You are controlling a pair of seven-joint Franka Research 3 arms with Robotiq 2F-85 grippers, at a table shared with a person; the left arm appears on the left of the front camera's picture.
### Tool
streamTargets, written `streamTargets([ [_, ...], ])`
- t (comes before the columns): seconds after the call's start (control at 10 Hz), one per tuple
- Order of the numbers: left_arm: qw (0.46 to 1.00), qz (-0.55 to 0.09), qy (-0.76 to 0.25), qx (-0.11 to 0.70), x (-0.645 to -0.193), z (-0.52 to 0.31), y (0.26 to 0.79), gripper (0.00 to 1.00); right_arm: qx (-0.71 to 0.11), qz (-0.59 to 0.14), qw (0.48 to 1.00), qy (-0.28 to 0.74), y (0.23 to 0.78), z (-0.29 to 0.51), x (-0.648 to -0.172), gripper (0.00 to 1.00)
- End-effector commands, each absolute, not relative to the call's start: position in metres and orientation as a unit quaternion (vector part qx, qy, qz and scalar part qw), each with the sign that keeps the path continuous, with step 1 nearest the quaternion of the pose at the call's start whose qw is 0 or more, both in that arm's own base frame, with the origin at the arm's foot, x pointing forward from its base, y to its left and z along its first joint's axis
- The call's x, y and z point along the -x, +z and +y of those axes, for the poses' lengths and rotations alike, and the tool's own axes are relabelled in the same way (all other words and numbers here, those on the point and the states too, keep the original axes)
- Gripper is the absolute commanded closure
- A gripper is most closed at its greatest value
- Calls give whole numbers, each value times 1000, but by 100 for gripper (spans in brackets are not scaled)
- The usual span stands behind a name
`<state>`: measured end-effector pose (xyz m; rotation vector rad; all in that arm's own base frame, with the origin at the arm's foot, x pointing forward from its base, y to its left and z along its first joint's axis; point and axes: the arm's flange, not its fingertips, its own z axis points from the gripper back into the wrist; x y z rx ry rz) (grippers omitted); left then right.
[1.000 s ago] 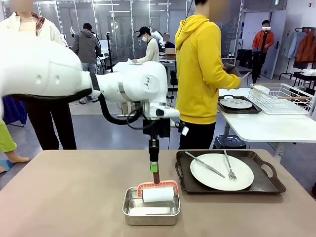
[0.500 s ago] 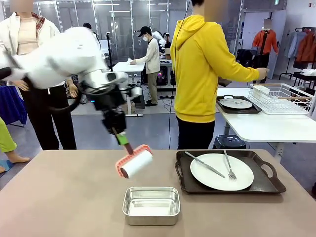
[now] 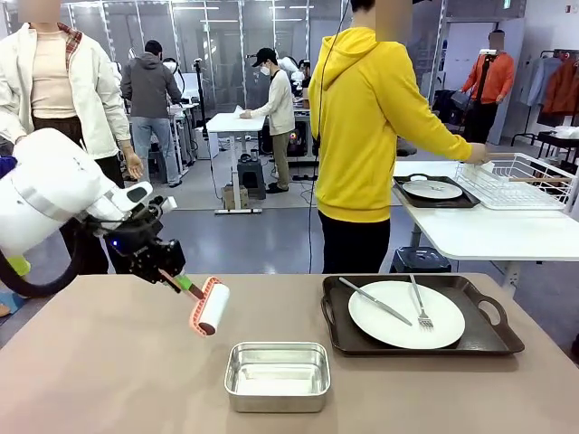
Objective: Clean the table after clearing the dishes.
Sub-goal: When the left (or right) Handle tray is removed, use the left hand (or right hand) to clean the left (or right) side of the table with the Lint Roller.
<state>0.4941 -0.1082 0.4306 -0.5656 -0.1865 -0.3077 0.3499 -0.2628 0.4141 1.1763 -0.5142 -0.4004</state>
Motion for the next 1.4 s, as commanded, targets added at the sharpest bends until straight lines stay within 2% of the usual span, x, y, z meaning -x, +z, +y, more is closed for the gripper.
streamTargets([
  [0.0, 943, -71, -131, 299, -496, -105, 440, 100, -547, -241, 781, -183, 416, -262, -349, 0],
  [0.3, 943, -71, -131, 299, -496, -105, 440, 100, -547, -241, 781, -183, 416, -262, -349, 0],
  [0.4, 945, -81, -141, 284, -494, -107, 432, 80, -547, -241, 781, -183, 416, -262, -349, 0],
  [0.5, 932, -41, -142, 331, -520, -109, 423, 80, -547, -241, 781, -183, 416, -262, -349, 0],
  [0.6, 936, -31, -118, 330, -537, -108, 409, 80, -547, -241, 781, -183, 416, -262, -349, 0],
  [1.0, 938, -26, -65, 340, -568, -92, 379, 80, -547, -241, 781, -183, 416, -262, -349, 0],
  [1.3, 946, 7, -26, 323, -578, -62, 342, 80, -547, -241, 781, -183, 416, -262, -349, 0],
])
